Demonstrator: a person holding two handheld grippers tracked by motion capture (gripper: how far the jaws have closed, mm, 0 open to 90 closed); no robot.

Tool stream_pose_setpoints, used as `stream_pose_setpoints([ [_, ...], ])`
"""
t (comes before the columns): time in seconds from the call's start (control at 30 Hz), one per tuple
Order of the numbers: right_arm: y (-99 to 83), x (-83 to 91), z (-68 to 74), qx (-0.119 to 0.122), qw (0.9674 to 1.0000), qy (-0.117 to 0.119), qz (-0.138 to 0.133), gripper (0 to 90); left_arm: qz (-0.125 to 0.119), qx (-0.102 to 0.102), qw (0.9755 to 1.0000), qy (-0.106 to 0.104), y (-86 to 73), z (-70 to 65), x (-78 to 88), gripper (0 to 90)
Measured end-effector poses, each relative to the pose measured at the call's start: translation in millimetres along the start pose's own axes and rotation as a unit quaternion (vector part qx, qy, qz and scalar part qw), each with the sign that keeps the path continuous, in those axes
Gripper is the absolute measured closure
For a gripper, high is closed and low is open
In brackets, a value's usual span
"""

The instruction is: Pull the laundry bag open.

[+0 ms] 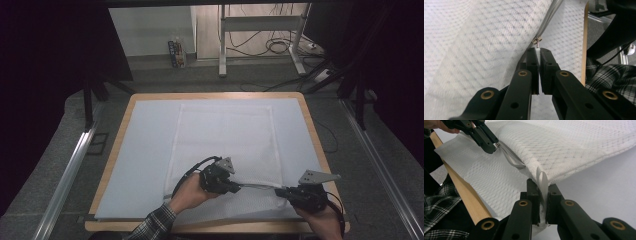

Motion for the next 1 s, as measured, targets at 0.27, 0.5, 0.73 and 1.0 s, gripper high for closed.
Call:
stream_pose_setpoints([
  [0.27,-0.6,-0.7,0.0,0.005,1.0000,-0.002,0.001,83.8,0.000,0.006,1.0000,0.004,-7.1,2.3,4.8,87.3],
  [0.5,-1.5,-0.6,0.5,0.003,1.0000,-0.002,0.005,83.8,-0.003,0.014,0.9999,0.003,-11.5,2.9,8.8,87.2],
  [0.73,-1.8,-1.1,0.5,0.003,1.0000,-0.002,0.004,83.8,-0.005,0.018,0.9998,0.008,-16.1,3.1,13.4,87.2],
  [1.0,-2.2,-2.3,1.5,0.006,1.0000,0.002,0.006,83.7,-0.018,0.036,0.9992,0.004,-23.2,1.2,19.6,87.2],
])
Point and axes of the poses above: each handheld gripper's, and its own axes: x roughly backward along the jaws, y roughly out of its top, z roughly to its left, the point moved 10 cm from there along -x, roughly forward along the jaws, and after that the axes turned 1 degree about -x, right-handed, at the moved point
